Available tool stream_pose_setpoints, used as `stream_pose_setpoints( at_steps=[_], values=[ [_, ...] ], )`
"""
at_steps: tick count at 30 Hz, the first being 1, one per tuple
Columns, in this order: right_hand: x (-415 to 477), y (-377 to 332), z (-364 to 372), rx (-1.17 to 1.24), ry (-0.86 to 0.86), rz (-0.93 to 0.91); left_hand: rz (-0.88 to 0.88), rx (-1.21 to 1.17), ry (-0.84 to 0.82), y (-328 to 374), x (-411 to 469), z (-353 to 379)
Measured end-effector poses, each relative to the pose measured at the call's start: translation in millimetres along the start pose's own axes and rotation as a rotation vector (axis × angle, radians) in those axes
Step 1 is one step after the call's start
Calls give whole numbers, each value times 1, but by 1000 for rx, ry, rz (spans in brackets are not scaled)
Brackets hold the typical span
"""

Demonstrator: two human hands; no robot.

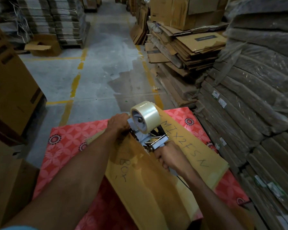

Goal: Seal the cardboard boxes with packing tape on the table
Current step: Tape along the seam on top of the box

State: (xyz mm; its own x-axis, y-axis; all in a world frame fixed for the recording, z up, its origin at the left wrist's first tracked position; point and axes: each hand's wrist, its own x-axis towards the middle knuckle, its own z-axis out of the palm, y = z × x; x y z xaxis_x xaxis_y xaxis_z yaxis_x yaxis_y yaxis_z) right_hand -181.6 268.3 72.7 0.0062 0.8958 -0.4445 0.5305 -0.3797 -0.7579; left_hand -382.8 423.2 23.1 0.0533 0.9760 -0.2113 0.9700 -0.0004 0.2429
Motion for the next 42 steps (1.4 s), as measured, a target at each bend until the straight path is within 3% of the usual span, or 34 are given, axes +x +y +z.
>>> stream_pose_setpoints(
  at_steps=[4, 7, 9, 13, 18, 25, 31, 35, 42],
  values=[
    [-16, 22, -12, -13, 18, 0, 10, 2, 10, 1, -3, 3],
    [-31, 35, -11, -176, 28, -11, -117, -40, -37, 8, 0, 1],
    [-35, 40, -9, -133, 69, 7, -180, 48, 59, 19, -5, 9],
    [-28, 42, -8, -36, 71, 43, -88, 18, 248, 33, -42, 39],
    [-17, 31, -2, -9, 59, 22, -20, 42, 171, 20, -29, 30],
    [18, 5, 13, 75, 83, -7, -87, 102, 63, 16, -1, -1],
    [-14, 35, -8, -85, 0, 57, -94, 78, 149, 14, 8, 10],
    [-35, 63, -9, -131, 98, 96, -175, -31, 152, 30, -2, 10],
    [-34, 62, -10, -95, 117, 39, 57, 109, 118, 44, -61, 44]
  ],
)
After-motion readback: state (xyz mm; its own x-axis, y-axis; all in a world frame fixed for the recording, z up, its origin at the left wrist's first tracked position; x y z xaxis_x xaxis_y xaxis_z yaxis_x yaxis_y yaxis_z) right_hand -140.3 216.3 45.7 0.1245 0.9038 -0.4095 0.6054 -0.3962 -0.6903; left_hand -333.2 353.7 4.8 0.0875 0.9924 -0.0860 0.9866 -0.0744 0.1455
